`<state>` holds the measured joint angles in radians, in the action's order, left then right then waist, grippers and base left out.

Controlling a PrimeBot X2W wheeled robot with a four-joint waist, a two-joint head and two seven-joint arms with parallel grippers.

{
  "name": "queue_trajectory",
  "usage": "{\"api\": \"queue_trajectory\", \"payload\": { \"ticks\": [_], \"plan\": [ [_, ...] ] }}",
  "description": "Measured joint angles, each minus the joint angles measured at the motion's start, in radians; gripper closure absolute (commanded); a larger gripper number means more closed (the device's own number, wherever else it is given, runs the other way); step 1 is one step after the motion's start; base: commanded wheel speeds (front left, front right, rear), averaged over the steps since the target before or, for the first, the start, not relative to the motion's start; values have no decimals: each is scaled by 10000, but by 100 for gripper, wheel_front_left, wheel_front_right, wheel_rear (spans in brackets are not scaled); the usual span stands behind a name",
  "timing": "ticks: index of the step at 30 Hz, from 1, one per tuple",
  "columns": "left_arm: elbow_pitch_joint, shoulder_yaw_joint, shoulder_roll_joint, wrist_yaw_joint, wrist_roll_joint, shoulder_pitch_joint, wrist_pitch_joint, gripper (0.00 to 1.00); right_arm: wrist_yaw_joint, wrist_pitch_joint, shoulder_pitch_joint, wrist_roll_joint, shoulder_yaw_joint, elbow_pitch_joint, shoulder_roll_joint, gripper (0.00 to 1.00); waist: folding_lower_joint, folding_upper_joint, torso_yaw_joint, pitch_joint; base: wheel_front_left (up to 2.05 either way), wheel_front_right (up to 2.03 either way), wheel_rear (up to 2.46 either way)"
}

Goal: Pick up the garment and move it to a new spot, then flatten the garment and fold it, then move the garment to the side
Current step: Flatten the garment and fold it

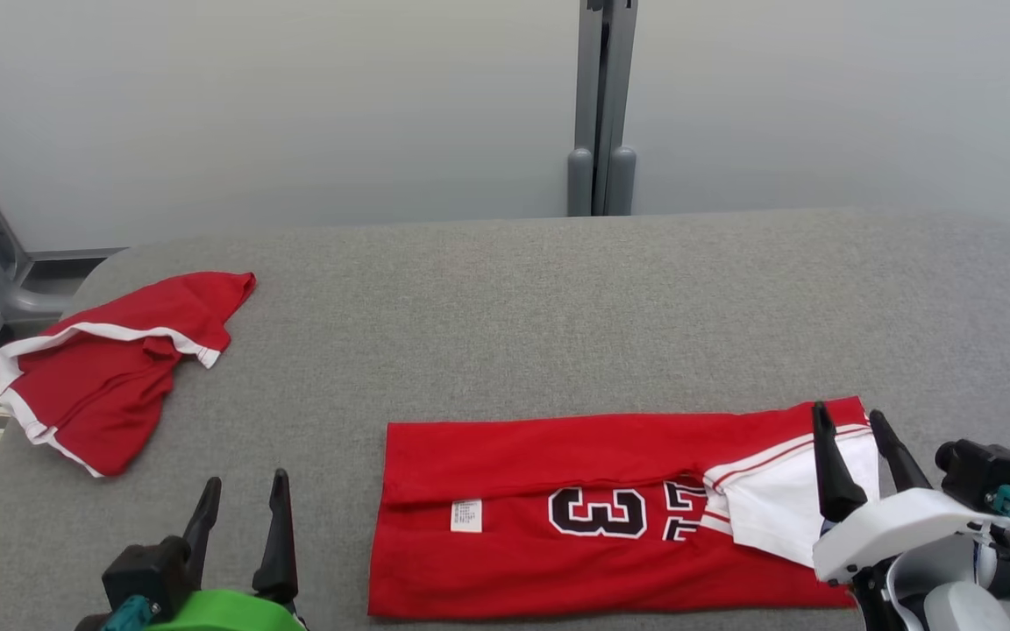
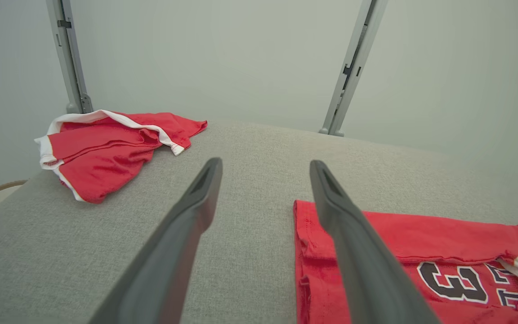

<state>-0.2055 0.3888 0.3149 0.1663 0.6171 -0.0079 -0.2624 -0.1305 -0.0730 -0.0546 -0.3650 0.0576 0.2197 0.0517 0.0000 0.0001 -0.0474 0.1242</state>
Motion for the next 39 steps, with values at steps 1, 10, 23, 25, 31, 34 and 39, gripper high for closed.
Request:
{"api": "queue_trajectory", "payload": {
  "ticks": [1, 10, 23, 25, 31, 34, 39],
  "plan": [
    [46, 4, -2, 2, -50, 120, -2, 0, 0, -109, 62, 2, -59, 115, 2, 0, 0, 0, -21, 31, 0, 0, 0],
    [247, -10, 58, -169, -245, 693, -2, 0, 0, -1319, 491, -483, -662, 1218, -21, 0, 0, 0, -289, 187, 0, 0, 0],
    [140, 2, 42, -435, -142, 746, 104, 0, 0, -1576, 213, -391, -1068, 1944, -21, 0, 0, 0, -319, -7, 0, 0, 0],
    [138, 40, 50, -445, -153, 741, 105, 0, 0, -1576, 154, -391, -1080, 1973, -25, 0, 0, 0, -319, -35, 0, 0, 0],
    [65, 134, 65, -445, -163, 708, 188, 0, 0, -1530, 62, -412, -1120, 2067, -27, 0, 0, 0, -342, -82, 0, 0, 0],
    [42, 161, 65, -443, -182, 669, 192, 0, 0, -1406, -22, -359, -1020, 2127, -35, 0, 0, 0, -356, -112, 0, 0, 0],
    [21, 188, 65, -443, -186, 619, 190, 0, 0, -244, -336, 253, -167, 2272, -31, 0, 0, 0, -362, -175, 0, 0, 0]
  ]
}}
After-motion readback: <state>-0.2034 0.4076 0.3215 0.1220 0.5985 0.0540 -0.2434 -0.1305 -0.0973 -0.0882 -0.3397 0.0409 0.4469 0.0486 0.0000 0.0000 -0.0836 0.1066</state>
